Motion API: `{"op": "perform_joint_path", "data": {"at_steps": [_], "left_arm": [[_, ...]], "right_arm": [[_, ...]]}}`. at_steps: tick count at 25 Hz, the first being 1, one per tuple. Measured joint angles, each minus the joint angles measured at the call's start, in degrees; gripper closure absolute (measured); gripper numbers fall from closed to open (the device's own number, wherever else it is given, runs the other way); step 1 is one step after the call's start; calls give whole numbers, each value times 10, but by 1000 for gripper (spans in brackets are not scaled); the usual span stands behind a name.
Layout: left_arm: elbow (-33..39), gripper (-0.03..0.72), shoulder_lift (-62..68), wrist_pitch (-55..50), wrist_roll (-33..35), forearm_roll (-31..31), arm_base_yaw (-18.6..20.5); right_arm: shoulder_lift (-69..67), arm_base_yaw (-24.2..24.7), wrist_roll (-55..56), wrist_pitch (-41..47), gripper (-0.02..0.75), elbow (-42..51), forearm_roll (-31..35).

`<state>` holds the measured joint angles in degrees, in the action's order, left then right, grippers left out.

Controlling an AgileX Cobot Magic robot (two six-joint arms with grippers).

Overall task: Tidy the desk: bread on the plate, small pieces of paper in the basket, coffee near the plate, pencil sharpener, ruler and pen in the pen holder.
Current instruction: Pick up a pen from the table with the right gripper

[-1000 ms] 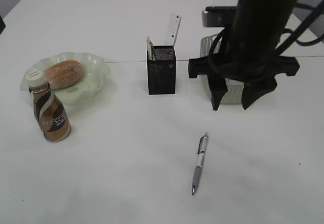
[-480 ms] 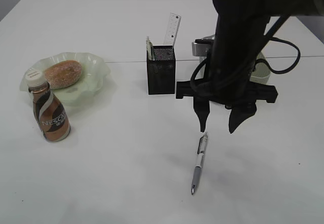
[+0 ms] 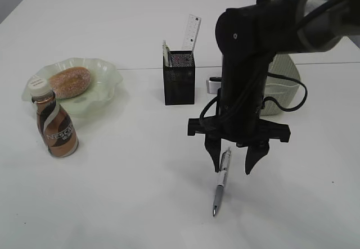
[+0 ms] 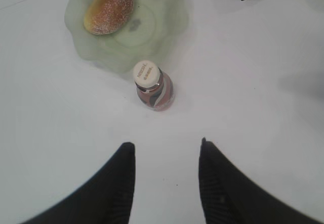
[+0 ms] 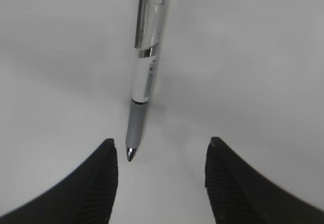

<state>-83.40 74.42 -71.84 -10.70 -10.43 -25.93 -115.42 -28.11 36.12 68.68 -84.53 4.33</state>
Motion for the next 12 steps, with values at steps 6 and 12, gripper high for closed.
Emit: {"op": "perform_joint_path", "data": {"at_steps": [6, 12], "left_arm": [[0, 381, 0, 0, 0, 0, 0], [0, 381, 0, 0, 0, 0, 0]], "right_arm": [[-42, 0, 1, -6, 333, 0, 3], [-62, 0, 1, -32, 333, 0, 6]]}}
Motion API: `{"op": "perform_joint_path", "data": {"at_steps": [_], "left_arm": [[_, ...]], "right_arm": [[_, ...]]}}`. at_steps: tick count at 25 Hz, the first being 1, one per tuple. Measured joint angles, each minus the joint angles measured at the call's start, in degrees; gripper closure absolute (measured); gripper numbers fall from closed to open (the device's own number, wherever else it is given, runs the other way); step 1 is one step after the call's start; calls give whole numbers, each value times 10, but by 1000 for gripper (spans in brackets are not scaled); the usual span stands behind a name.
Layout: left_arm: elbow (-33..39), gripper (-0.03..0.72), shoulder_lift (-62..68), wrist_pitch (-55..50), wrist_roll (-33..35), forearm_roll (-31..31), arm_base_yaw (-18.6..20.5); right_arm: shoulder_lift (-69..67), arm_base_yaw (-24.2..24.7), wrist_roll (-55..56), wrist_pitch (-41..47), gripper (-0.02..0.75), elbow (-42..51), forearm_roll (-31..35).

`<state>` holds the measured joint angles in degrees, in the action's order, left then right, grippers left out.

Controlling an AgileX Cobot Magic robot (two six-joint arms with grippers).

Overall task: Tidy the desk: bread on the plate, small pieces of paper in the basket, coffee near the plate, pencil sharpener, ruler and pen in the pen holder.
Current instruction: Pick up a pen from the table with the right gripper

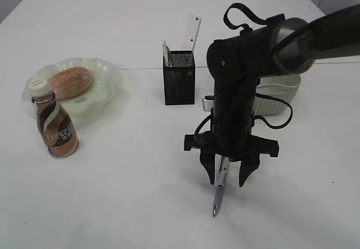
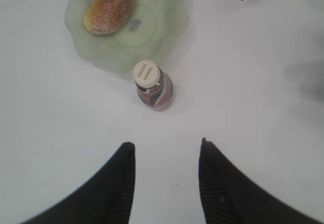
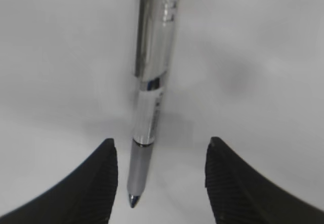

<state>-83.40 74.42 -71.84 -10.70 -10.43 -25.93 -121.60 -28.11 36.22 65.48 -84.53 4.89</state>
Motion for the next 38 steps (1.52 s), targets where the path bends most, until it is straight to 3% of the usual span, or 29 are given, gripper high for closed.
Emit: {"op": "perform_joint_path", "data": {"at_steps": [13, 38], "left_arm": [[0, 381, 0, 0, 0, 0, 0], [0, 381, 2, 0, 0, 0, 0]], "right_arm": [[-1, 0, 0, -64, 333, 0, -11], [-30, 0, 1, -68, 346, -3, -14]]}}
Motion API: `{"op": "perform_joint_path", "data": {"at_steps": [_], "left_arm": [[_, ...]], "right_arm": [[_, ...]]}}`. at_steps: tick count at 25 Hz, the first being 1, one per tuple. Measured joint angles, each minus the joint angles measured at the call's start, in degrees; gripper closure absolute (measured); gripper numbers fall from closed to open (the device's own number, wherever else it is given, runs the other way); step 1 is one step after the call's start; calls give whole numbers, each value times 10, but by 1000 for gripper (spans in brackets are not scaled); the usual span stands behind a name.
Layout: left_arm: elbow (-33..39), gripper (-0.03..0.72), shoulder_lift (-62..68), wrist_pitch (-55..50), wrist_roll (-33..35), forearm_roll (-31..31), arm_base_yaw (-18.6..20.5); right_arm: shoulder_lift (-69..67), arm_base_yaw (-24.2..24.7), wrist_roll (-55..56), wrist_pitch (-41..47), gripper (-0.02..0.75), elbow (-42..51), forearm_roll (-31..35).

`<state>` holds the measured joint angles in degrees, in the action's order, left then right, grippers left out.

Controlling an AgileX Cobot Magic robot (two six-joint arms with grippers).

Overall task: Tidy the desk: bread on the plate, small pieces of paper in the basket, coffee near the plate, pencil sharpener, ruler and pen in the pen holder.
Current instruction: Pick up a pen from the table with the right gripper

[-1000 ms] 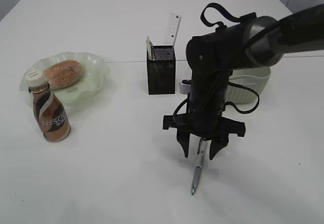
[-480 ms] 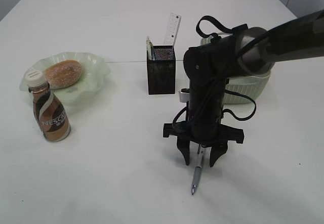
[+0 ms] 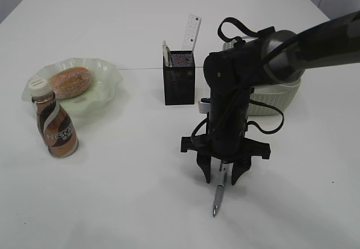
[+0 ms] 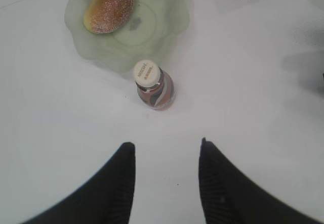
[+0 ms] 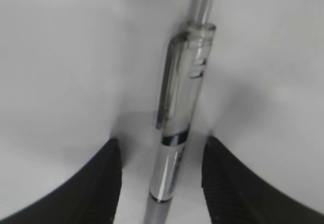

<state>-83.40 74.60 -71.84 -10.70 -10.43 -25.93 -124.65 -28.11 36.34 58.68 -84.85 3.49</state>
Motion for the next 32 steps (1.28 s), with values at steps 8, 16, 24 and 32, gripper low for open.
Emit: {"op": "perform_joint_path", "data": {"at_steps": [8, 16, 24, 32], "left_arm": [[0, 411, 0, 0, 0, -1, 0], [0, 421, 0, 0, 0, -2, 0], [0, 445, 0, 0, 0, -3, 0], [0, 445, 0, 0, 0, -3, 0]], "right_arm": [[-1, -1, -10, -5, 650, -1, 0], [-1, -1, -124, -4, 678, -2, 15], [4, -1, -286, 8, 680, -2, 44], [156, -17, -337, -190, 680, 126, 45]]}}
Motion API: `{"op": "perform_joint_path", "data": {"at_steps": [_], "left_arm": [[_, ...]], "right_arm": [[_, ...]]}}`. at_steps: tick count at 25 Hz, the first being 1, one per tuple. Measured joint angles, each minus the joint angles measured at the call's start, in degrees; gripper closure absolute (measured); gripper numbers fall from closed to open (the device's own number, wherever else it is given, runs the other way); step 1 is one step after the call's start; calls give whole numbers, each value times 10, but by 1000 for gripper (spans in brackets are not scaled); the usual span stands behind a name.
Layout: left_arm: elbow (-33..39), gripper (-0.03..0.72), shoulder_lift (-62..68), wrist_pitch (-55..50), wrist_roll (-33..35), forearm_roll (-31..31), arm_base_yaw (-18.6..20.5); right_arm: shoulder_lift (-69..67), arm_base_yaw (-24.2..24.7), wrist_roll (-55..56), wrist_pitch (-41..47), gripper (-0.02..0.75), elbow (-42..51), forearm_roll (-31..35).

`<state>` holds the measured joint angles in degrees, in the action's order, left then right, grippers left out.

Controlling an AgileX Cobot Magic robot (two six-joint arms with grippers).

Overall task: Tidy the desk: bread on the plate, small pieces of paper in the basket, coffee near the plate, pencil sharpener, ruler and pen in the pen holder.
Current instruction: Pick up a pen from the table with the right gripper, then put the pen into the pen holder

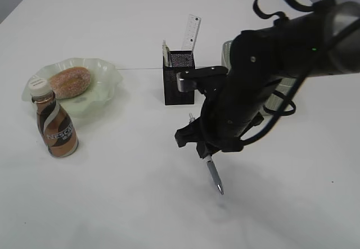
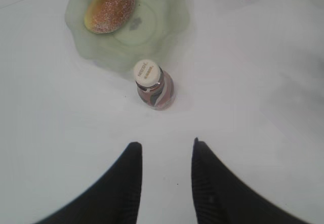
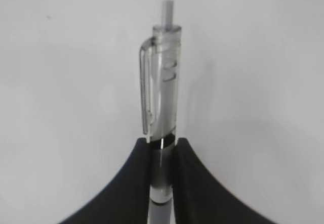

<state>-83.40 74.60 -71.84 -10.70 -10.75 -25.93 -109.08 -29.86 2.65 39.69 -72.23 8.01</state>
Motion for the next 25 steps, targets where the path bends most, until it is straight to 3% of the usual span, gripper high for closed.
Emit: {"op": "perform_joint_path", "data": {"at_steps": [6, 10, 16, 20, 25], "left_arm": [[0, 445, 0, 0, 0, 1, 0], [0, 447, 0, 0, 0, 2, 0], [0, 447, 0, 0, 0, 2, 0], [0, 447, 0, 0, 0, 2, 0], [0, 448, 0, 0, 0, 0, 0]], "right_arm": [[118, 0, -5, -251, 680, 177, -5], [137, 0, -7, -415, 680, 233, -26], [137, 0, -43, -587, 680, 234, -56], [123, 0, -76, -651, 680, 199, -50], [46, 7, -99, -679, 680, 87, -35]]}}
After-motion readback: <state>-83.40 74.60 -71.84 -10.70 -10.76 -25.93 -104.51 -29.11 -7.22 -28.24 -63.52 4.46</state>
